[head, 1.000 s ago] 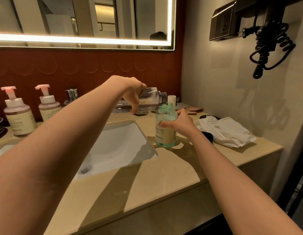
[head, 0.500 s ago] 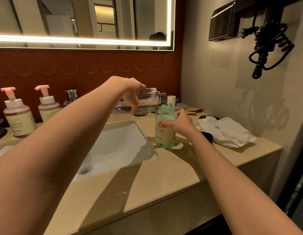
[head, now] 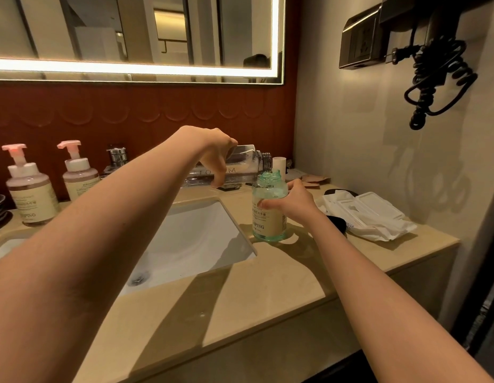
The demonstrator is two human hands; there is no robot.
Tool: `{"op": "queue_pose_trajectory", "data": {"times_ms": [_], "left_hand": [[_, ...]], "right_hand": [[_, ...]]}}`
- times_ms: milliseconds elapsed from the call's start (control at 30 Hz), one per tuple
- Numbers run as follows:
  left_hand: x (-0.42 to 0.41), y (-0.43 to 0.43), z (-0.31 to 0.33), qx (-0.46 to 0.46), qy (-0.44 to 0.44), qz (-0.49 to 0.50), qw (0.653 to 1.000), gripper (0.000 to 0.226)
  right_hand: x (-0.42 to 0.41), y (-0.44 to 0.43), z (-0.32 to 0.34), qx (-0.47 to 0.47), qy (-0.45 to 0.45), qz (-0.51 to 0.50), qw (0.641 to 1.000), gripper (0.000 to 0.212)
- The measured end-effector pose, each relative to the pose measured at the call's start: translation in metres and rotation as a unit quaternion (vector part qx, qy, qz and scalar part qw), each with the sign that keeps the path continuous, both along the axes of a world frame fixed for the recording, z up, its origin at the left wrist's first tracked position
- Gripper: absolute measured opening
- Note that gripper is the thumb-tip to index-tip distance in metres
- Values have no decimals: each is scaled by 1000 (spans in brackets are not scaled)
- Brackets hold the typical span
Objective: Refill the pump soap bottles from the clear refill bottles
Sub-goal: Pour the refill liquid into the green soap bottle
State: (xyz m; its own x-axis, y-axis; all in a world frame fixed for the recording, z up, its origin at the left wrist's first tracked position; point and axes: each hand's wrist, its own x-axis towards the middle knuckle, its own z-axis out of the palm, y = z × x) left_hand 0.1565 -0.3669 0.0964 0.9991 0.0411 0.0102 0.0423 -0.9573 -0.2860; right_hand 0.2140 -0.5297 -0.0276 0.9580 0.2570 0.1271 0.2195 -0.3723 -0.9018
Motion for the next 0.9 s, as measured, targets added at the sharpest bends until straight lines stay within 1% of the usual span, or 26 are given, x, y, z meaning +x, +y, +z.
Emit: {"op": "queue_pose_trajectory", "data": {"times_ms": [700,900], "left_hand": [[1,-1,1,6,5,-1,1000,70],[1,-1,1,4,1,1,1000,70]], "right_hand": [[-1,0,0,-2,-1,-1,1000,72],[-2,0,1,5,-2,-1,1000,68]]}}
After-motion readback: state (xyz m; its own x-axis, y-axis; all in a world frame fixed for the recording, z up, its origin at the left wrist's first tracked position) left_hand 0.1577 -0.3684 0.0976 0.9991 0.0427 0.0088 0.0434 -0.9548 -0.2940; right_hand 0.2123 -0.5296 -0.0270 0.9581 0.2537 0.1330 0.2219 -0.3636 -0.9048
